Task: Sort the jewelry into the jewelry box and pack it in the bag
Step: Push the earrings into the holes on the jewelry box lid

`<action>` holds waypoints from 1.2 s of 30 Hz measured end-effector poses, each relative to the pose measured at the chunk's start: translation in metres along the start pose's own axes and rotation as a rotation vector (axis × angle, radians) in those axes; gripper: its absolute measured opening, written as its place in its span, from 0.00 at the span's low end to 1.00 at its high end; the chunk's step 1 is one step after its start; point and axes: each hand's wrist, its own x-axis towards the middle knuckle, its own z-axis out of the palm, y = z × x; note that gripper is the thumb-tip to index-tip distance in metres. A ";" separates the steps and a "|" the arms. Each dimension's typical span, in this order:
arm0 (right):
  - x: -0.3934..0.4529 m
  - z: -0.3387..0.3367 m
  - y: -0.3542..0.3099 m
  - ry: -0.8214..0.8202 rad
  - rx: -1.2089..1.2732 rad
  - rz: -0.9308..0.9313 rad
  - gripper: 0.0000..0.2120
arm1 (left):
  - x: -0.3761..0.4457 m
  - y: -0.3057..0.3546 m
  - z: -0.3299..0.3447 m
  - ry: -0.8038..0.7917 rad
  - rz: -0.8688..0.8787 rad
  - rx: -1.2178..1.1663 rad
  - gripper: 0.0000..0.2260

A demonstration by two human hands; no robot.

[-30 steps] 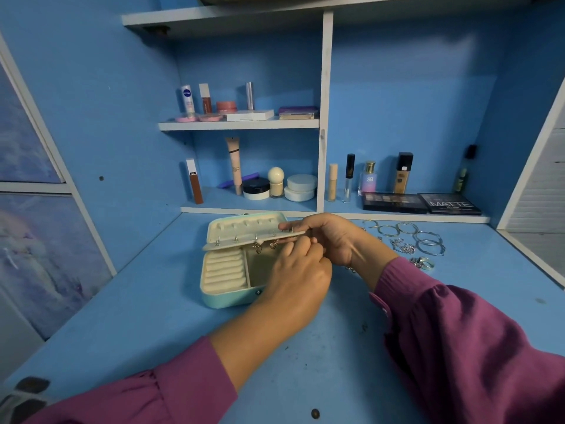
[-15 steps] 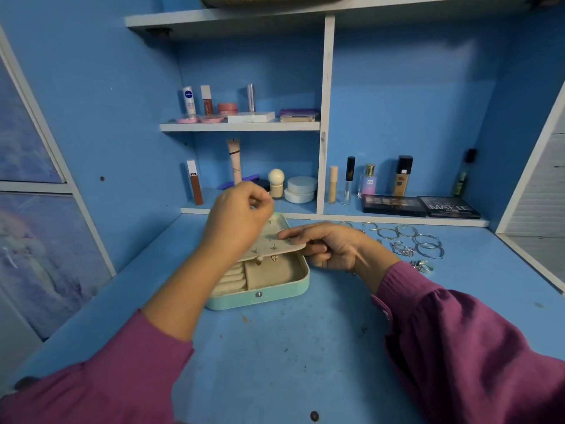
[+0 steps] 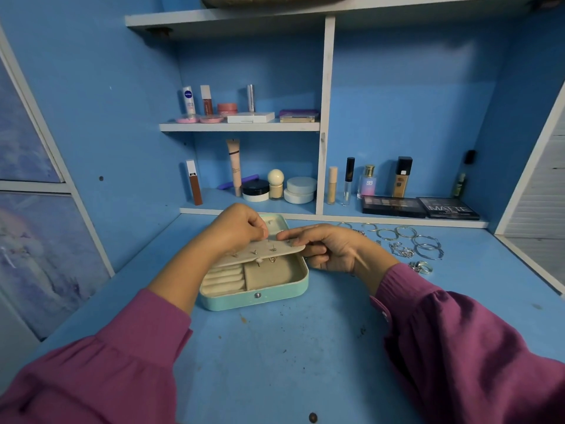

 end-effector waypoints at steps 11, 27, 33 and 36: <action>-0.001 0.001 0.000 -0.020 0.001 0.007 0.12 | 0.001 0.002 0.000 -0.037 0.007 0.074 0.09; 0.003 -0.004 0.002 -0.033 0.028 -0.001 0.12 | 0.003 0.001 0.004 -0.042 0.027 0.126 0.10; 0.001 -0.004 0.003 -0.033 0.044 -0.001 0.12 | 0.005 0.002 0.004 -0.054 0.049 0.165 0.07; 0.001 -0.003 0.003 -0.045 0.051 0.002 0.13 | 0.005 0.002 -0.001 -0.070 0.053 0.129 0.06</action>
